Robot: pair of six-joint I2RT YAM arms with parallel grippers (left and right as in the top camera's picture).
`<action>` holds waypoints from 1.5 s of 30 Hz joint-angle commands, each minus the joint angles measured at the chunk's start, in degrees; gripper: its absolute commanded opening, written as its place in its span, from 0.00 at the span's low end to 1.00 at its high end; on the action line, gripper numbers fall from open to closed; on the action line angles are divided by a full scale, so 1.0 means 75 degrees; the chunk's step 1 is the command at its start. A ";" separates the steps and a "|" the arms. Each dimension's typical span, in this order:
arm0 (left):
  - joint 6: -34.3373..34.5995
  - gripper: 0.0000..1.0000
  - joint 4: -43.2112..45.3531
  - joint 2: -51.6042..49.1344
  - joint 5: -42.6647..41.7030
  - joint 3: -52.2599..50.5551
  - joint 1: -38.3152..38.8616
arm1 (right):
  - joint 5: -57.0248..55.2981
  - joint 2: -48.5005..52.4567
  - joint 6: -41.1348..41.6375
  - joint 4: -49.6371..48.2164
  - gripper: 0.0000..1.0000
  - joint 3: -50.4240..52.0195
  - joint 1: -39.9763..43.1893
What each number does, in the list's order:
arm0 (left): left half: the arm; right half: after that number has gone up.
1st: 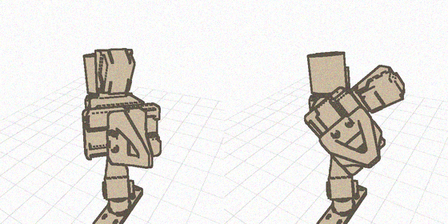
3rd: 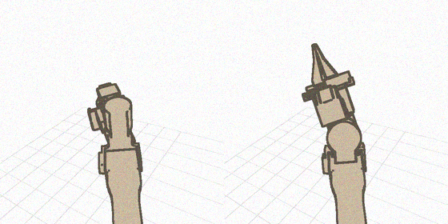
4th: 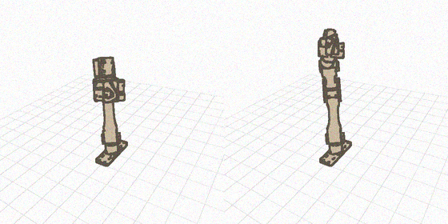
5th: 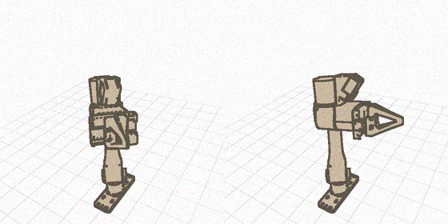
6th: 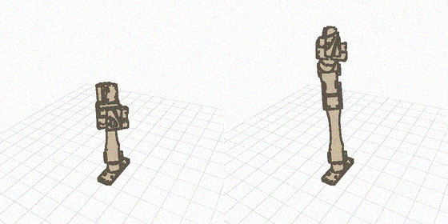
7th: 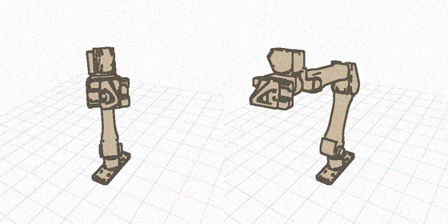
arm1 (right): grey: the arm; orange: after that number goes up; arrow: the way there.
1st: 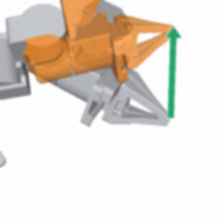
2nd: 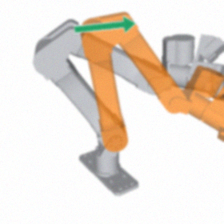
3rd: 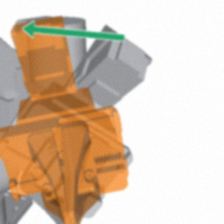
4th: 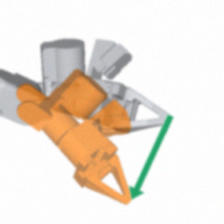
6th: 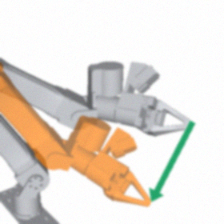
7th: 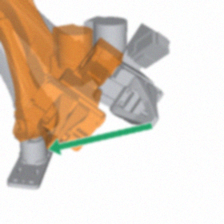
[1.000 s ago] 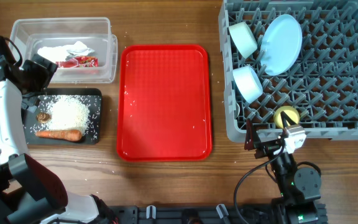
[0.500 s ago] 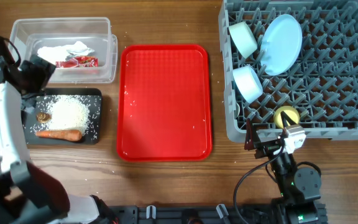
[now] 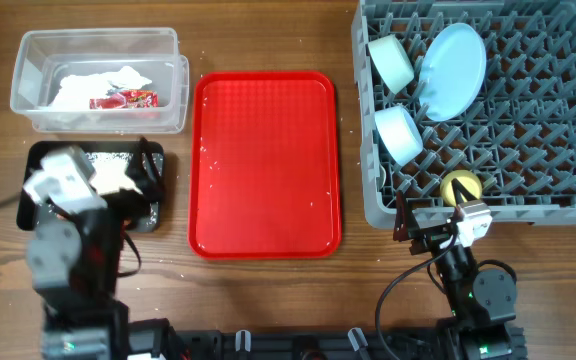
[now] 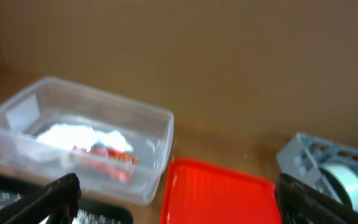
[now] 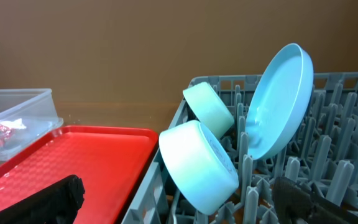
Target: Sort waste into correct bins and load items into the dishwasher rack
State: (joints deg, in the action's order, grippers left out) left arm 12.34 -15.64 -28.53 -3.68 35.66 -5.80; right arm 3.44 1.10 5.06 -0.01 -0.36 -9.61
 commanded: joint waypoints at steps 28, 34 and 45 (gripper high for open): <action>-0.0219 1.00 0.1565 0.3783 -0.0268 -0.4712 0.0519 | 0.0119 -0.0070 -0.0070 -0.0029 1.00 0.0009 0.0006; -0.0219 1.00 0.1568 0.3783 -0.0268 -0.4712 0.0519 | 0.0119 -0.0070 -0.0073 -0.0029 1.00 0.0009 0.0006; -0.0219 1.00 0.1568 0.3783 -0.0268 -0.4712 0.0519 | 0.0119 -0.0070 -0.0067 -0.0029 1.00 0.0009 0.0006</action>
State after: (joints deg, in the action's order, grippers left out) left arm 11.60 -3.99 -0.80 -6.66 0.89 -2.28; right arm 3.44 1.10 5.06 -0.03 -0.36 -9.61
